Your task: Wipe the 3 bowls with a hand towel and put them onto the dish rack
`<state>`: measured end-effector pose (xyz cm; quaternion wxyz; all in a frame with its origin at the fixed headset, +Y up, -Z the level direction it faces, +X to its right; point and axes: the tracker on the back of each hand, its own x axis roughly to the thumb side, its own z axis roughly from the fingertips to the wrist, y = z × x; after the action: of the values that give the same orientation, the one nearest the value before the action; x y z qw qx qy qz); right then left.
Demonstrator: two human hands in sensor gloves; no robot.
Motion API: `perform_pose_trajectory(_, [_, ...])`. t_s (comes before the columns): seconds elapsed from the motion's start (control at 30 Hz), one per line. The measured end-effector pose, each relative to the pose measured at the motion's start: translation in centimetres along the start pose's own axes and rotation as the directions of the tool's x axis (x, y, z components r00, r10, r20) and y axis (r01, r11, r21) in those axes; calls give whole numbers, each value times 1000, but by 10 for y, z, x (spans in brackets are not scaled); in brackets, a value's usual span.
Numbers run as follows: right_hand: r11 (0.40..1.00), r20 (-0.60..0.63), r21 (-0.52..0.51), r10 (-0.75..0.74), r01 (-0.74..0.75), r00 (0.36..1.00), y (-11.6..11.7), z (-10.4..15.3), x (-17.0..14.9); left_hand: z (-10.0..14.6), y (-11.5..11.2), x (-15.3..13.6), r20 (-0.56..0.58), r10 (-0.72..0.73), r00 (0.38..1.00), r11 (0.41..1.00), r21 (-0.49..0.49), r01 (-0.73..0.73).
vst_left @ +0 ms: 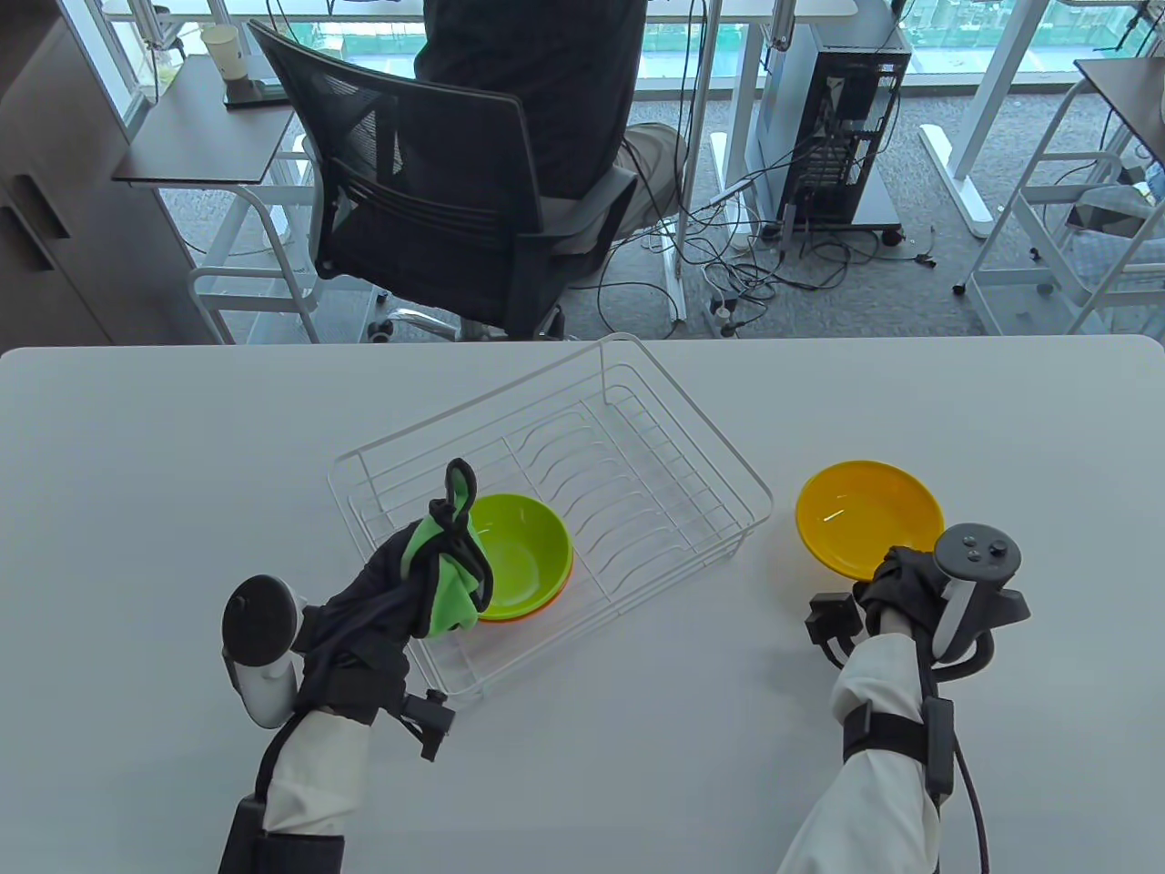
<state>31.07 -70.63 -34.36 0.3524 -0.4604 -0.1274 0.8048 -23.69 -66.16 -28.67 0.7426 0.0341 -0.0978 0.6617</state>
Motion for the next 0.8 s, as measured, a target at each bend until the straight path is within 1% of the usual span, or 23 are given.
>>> perform_pose_trajectory(0.13, [999, 80, -37, 31, -28, 996, -17, 8, 24, -5, 2, 10, 4, -23, 1000, 998, 57, 23])
perform_pose_trajectory(0.2, [998, 111, -50, 31, -26, 993, -22, 13, 33, -6, 3, 14, -11, -47, 999, 996, 79, 47])
perform_pose_trajectory(0.27, [998, 165, -59, 18, -8, 986, -27, 24, 48, -9, 4, 19, -18, -108, 994, 988, 112, 109])
perform_pose_trajectory(0.4, [999, 272, -48, -2, 15, 962, -30, 45, 72, -13, 4, 26, -57, -160, 986, 973, 158, 167])
perform_pose_trajectory(0.47, [999, 357, -25, -16, 26, 934, -27, 61, 85, -15, 4, 31, -94, -180, 979, 963, 188, 195])
perform_pose_trajectory(0.5, [999, 382, -21, -16, 26, 924, -26, 66, 88, -16, 4, 33, -99, -187, 977, 961, 189, 203])
perform_pose_trajectory(0.6, [1000, 496, -9, -21, 29, 868, -22, 92, 102, -20, 3, 39, -123, -228, 966, 952, 179, 247])
perform_pose_trajectory(0.67, [999, 564, -5, -25, 34, 826, -19, 110, 108, -21, 1, 42, -127, -251, 959, 944, 185, 272])
perform_pose_trajectory(0.8, [999, 661, -5, -21, 32, 750, -16, 141, 114, -23, -5, 45, -126, -264, 956, 936, 205, 285])
